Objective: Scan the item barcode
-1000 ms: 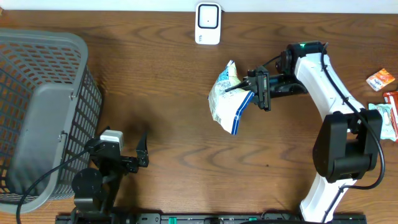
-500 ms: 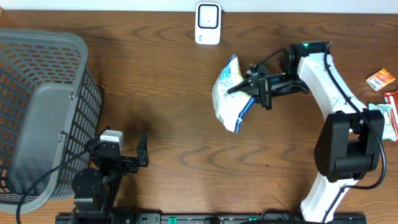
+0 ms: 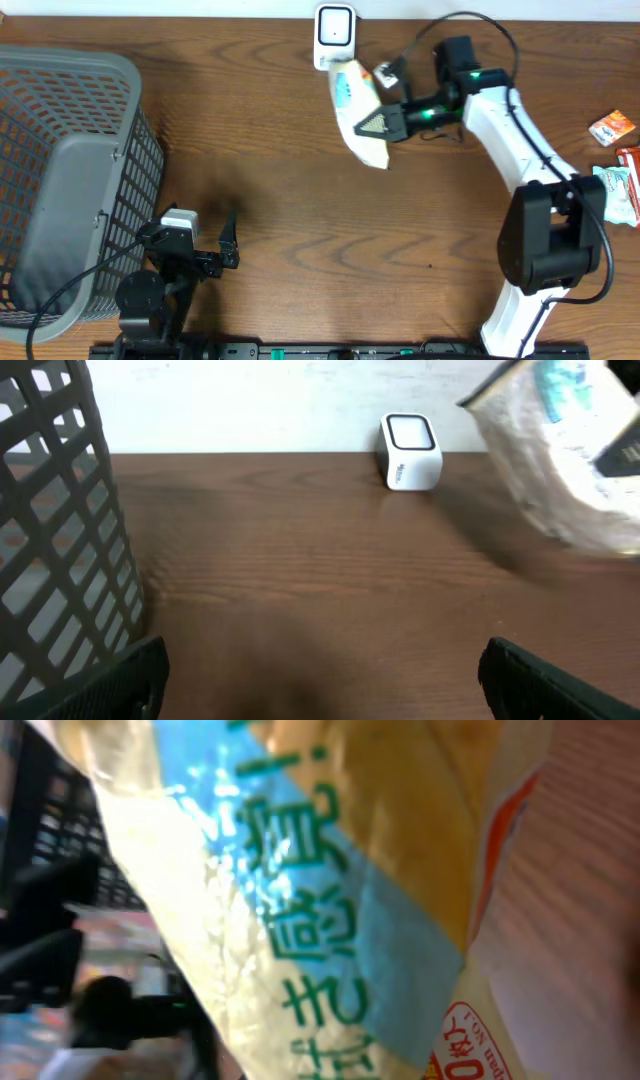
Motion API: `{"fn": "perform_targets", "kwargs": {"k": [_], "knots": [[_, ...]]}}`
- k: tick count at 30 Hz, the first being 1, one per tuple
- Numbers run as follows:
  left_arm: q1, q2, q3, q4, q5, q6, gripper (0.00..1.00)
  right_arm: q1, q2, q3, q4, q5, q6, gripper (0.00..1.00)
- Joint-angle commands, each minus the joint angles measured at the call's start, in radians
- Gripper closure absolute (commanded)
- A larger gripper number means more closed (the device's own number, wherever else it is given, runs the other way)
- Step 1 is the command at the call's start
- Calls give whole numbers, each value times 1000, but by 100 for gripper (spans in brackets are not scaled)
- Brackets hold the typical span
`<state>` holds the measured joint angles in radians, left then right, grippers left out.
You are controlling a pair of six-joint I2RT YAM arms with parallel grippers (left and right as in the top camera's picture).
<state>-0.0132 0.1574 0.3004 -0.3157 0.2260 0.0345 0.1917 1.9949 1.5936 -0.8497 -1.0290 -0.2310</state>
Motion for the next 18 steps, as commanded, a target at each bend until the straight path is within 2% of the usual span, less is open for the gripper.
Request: {"fn": "perform_targets", "kwargs": {"k": [1, 4, 11, 14, 18], "knots": [[3, -3, -2, 1, -6, 14, 1, 72, -3, 13, 173, 218, 19, 99], [3, -3, -2, 1, -6, 14, 1, 118, -3, 20, 346, 395, 36, 99], [3, -3, -2, 2, -6, 14, 1, 175, 24, 88, 655, 666, 7, 99], [3, -3, -2, 1, -6, 14, 1, 175, 84, 160, 706, 687, 4, 99], [3, -3, -2, 1, -6, 14, 1, 174, 262, 381, 700, 689, 5, 99]]}}
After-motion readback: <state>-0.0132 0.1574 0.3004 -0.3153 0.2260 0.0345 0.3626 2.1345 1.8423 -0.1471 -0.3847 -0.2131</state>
